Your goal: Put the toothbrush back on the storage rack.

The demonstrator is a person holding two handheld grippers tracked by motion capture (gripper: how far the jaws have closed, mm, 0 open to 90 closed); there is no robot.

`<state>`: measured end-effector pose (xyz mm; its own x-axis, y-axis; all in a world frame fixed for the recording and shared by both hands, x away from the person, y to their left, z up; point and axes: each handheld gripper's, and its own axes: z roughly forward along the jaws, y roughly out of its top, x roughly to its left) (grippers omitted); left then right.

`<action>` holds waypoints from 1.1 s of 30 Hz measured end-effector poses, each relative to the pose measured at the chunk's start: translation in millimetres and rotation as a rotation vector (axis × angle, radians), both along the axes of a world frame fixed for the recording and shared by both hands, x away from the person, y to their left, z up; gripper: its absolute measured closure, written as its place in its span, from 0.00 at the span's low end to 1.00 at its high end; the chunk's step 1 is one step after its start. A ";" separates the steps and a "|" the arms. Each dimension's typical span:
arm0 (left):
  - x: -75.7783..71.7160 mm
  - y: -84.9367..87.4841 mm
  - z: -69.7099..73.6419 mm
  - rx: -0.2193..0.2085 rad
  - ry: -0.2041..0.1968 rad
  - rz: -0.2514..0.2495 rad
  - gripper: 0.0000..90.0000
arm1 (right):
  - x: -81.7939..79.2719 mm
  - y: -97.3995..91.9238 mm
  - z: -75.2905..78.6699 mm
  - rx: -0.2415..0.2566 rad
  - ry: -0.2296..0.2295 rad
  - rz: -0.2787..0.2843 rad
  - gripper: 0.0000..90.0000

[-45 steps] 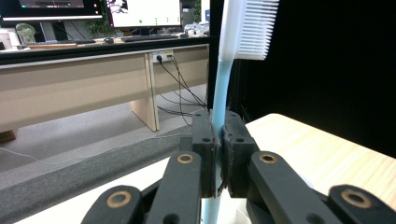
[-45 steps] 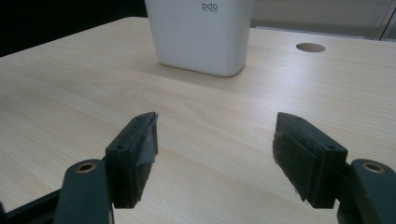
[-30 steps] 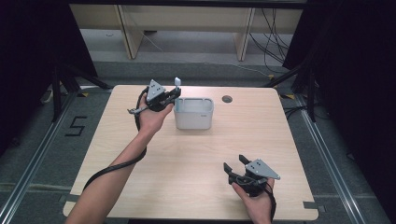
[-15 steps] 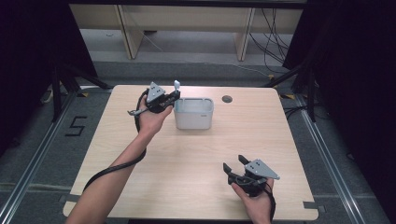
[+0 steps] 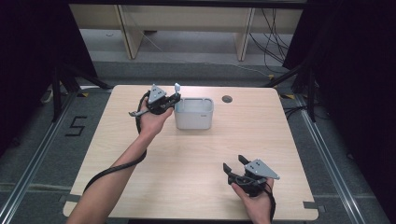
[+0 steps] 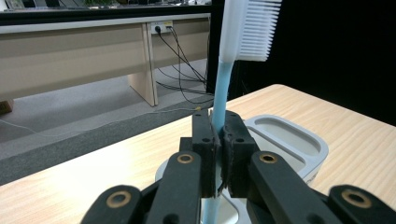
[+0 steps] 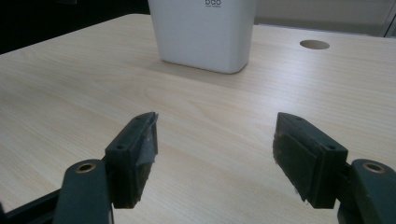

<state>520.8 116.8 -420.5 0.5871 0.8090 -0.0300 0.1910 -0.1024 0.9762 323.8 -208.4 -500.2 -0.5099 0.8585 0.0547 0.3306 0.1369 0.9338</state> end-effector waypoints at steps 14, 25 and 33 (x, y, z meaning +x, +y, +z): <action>1.7 -0.8 -9.1 0.000 0.026 0.002 0.94 | -1.1 1.4 0.0 0.002 0.031 0.000 0.35; 3.2 -1.1 -13.6 0.009 0.038 0.005 0.94 | 0.2 0.4 -1.0 -0.015 0.006 -0.005 0.35; 4.4 -2.0 -18.5 0.013 0.054 0.004 0.94 | 0.3 0.1 -1.2 -0.016 0.005 -0.005 0.35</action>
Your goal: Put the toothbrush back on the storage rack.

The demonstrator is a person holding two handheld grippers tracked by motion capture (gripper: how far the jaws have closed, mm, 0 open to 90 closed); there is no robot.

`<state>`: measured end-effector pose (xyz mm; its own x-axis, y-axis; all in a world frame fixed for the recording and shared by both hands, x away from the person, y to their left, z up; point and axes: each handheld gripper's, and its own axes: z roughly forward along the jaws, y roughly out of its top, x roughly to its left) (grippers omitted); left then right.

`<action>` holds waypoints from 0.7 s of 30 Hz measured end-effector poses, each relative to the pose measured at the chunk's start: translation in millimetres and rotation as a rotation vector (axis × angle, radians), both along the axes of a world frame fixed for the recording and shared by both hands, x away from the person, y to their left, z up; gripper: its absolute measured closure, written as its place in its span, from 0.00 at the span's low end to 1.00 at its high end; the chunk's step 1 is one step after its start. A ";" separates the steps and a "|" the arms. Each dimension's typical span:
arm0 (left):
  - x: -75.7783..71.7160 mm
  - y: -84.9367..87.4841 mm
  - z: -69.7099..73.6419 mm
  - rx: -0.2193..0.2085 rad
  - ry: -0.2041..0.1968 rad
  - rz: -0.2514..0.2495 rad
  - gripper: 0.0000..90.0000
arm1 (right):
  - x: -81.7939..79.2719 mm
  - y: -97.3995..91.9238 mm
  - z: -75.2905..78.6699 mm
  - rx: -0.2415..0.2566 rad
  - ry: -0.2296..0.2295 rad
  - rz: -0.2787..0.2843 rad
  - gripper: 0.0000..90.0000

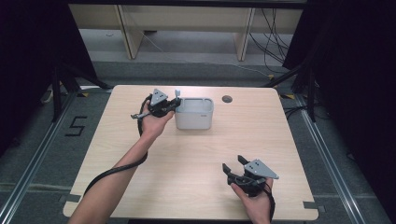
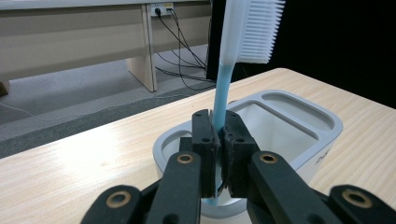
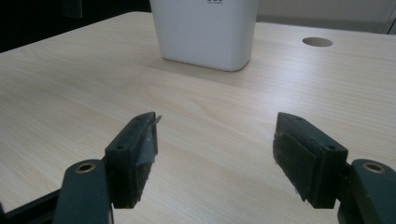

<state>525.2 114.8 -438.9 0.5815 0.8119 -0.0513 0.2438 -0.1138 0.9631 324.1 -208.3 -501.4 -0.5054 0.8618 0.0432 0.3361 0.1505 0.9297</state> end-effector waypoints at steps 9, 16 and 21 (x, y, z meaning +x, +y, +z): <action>1.2 -0.4 -3.3 0.006 0.020 0.000 0.94 | -0.1 0.1 -0.1 0.000 0.000 -0.001 0.35; 2.4 -0.5 -4.7 0.011 0.029 0.000 0.94 | 0.2 1.2 -1.1 0.017 0.002 0.003 0.35; 2.8 -0.2 -5.7 0.011 0.038 0.003 0.94 | -0.4 2.5 -1.4 0.037 0.021 0.005 0.35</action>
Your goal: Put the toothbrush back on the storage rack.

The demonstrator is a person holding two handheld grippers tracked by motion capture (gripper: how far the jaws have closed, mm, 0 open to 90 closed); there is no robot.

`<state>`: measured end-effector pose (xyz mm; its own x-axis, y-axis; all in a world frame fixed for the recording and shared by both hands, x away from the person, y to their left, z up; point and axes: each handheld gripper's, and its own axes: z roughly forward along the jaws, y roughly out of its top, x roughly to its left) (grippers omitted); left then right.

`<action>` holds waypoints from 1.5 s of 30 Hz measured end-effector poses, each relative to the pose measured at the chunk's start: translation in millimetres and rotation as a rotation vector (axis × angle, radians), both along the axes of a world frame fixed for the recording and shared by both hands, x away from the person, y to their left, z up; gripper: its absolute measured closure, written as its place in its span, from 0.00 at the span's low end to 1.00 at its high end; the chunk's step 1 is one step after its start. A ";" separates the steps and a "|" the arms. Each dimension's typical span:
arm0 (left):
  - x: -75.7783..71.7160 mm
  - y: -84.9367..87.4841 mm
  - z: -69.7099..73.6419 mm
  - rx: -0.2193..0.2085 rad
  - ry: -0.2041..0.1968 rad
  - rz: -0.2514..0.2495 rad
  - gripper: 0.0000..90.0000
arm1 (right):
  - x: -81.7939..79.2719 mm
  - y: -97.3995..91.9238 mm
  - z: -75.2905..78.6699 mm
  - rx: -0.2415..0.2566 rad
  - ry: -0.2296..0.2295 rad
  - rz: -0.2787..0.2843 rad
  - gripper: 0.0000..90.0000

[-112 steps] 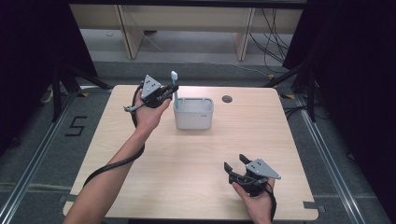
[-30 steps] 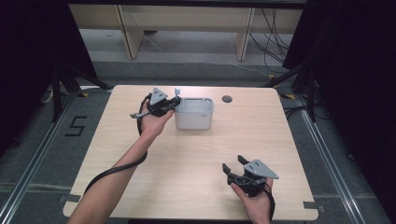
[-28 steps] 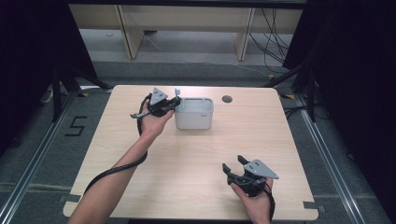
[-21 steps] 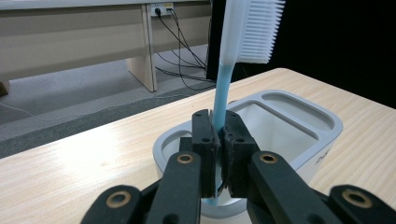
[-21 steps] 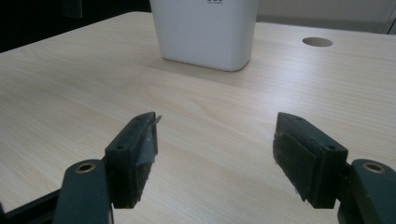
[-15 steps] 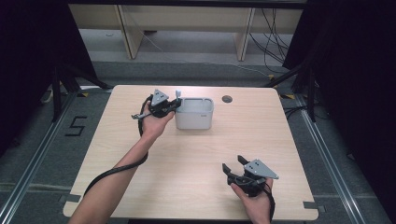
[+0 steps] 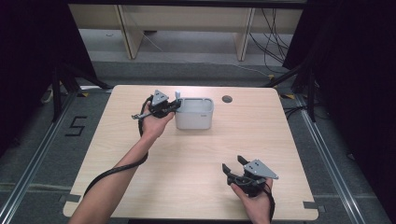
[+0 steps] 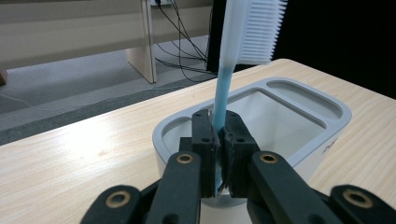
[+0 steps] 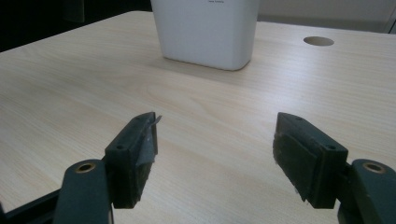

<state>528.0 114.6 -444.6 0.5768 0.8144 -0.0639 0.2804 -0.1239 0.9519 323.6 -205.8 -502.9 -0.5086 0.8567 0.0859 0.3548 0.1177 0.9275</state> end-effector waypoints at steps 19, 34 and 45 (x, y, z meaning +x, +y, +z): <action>-3.9 4.5 -0.2 -0.021 0.022 0.015 0.84 | -0.1 -0.1 0.0 0.001 0.000 0.001 0.35; -18.9 9.5 7.3 -0.027 -0.001 0.034 0.52 | -0.9 1.2 0.6 0.002 0.008 0.001 0.35; -36.9 15.6 8.3 -0.005 0.003 0.019 0.46 | -0.6 -0.4 0.7 -0.004 -0.002 -0.006 0.35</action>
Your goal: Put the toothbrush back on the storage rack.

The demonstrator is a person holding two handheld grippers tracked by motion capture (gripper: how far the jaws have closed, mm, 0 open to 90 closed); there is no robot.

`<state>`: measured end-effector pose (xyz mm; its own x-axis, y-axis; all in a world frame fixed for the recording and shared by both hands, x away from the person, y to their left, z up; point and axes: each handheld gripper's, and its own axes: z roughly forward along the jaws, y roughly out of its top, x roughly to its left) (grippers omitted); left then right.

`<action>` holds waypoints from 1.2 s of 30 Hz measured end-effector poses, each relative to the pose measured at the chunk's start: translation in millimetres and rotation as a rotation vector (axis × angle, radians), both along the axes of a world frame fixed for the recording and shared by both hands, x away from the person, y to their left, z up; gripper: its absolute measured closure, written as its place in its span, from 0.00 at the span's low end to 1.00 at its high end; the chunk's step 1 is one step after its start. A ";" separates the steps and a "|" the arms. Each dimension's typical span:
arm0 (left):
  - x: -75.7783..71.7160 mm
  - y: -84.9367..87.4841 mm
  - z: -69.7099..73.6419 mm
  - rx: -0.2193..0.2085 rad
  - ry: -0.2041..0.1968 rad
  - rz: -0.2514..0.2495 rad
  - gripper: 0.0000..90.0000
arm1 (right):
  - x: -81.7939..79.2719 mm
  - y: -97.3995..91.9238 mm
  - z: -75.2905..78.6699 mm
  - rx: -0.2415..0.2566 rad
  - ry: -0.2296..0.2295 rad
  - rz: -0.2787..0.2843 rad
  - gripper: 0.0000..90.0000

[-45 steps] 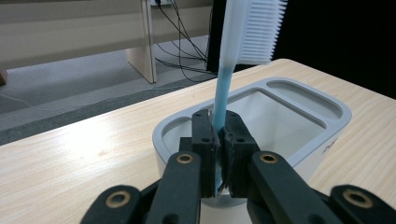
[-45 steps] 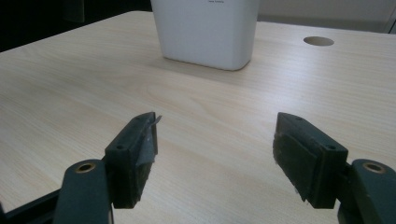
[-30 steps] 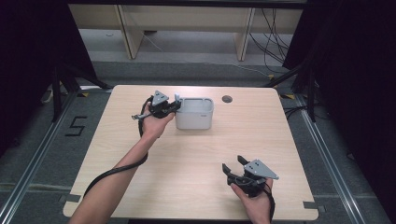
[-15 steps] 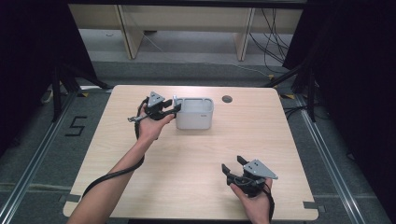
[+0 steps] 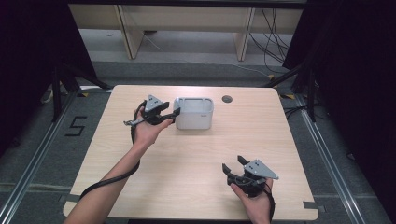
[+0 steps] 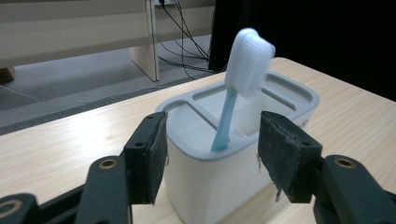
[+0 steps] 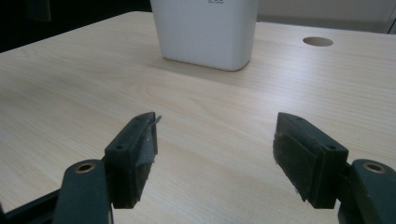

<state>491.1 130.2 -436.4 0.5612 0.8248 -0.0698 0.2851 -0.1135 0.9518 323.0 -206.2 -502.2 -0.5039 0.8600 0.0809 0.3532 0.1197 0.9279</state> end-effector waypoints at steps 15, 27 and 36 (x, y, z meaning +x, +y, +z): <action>-39.7 25.1 -7.9 -0.001 0.004 -0.013 0.45 | -0.5 -0.3 0.5 -0.004 0.006 -0.004 0.35; -84.4 51.9 -34.7 -0.014 0.009 0.007 0.45 | 0.1 -4.2 1.8 -0.030 -0.014 -0.002 0.35; -112.6 61.3 -53.0 -0.004 0.004 0.014 0.45 | 0.4 -4.4 1.8 -0.014 -0.020 -0.006 0.35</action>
